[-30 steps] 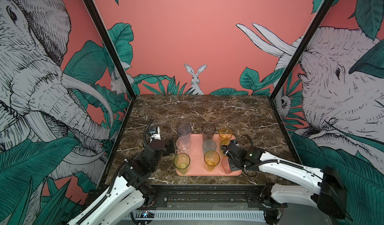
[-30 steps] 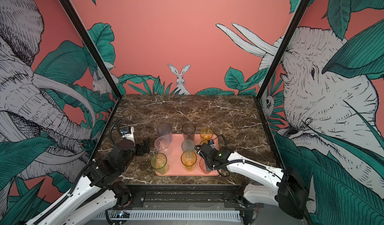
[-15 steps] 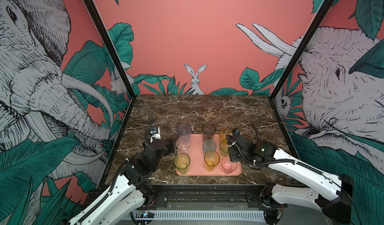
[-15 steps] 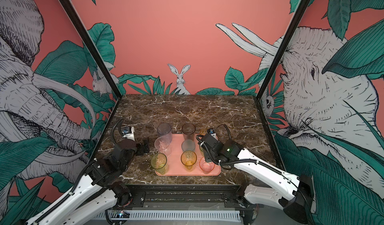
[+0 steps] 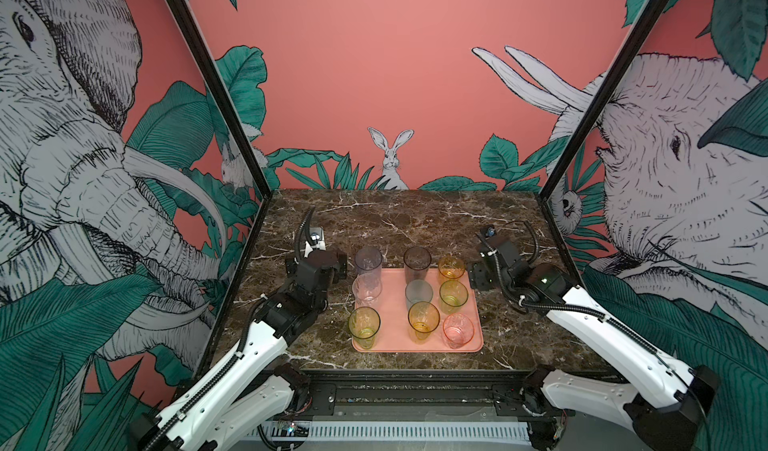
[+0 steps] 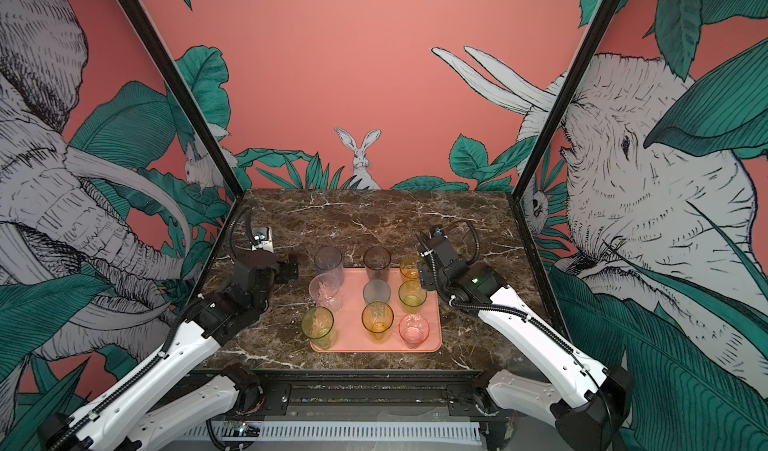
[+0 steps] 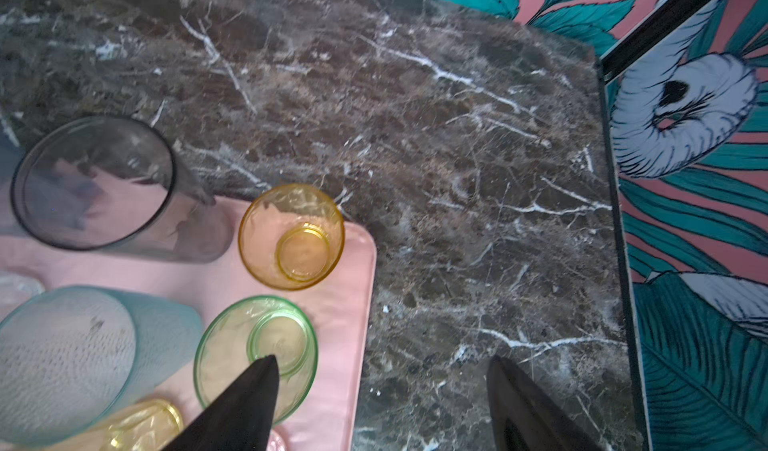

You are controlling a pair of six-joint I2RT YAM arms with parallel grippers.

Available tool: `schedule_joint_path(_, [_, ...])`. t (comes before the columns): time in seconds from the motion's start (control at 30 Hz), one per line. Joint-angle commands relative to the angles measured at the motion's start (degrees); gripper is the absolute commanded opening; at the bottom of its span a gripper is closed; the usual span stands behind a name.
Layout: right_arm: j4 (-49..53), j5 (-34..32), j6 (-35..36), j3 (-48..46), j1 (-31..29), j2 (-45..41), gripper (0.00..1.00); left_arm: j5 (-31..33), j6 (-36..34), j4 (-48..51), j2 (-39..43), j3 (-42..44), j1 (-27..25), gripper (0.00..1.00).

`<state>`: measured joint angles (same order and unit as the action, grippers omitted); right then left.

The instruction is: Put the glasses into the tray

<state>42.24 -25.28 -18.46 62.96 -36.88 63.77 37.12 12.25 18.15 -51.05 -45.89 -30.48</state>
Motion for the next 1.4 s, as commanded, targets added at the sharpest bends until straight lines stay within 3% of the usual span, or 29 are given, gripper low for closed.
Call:
schedule_joint_path(0.0, [-10.0, -3.6, 8.5, 0.0, 2.7, 0.5, 0.88, -2.4, -4.0, -5.0, -2.3, -2.0, 5.1, 0.99])
schedule_joint_path(0.17, [-21.9, -9.4, 13.4, -4.8, 7.2, 1.2, 0.99, -2.9, -8.2, -11.9, -6.2, -0.2, 10.9, 0.99])
schedule_joint_path(0.4, [-36.4, -12.2, 11.3, -15.7, 15.4, 4.4, 0.99, -0.3, -17.0, -30.4, -10.9, 11.4, 14.8, 1.0])
schedule_joint_path(0.6, [-44.9, -10.7, 11.7, -21.2, 19.2, 10.2, 0.99, -5.7, -6.9, -38.0, -14.4, 19.6, 24.8, 0.99])
schedule_joint_path(0.83, [-78.6, -11.5, 23.0, -36.4, 19.5, 13.6, 0.99, -9.1, -9.3, -46.5, -20.8, 23.1, 25.2, 0.99])
schedule_joint_path(0.97, [-86.1, -12.9, 25.0, -38.1, 19.8, 18.2, 1.0, -13.3, -12.4, -52.3, -23.7, 23.7, 25.3, 1.0])
schedule_joint_path(1.27, [-105.2, -11.0, 29.4, -43.6, 20.4, 24.9, 1.0, -19.6, -16.7, -76.5, -34.6, 28.0, 25.3, 0.99])
schedule_joint_path(1.37, [-106.2, -6.4, 28.5, -45.0, 21.9, 24.1, 1.0, -21.7, -17.0, -74.0, -35.3, 26.9, 25.3, 0.99])
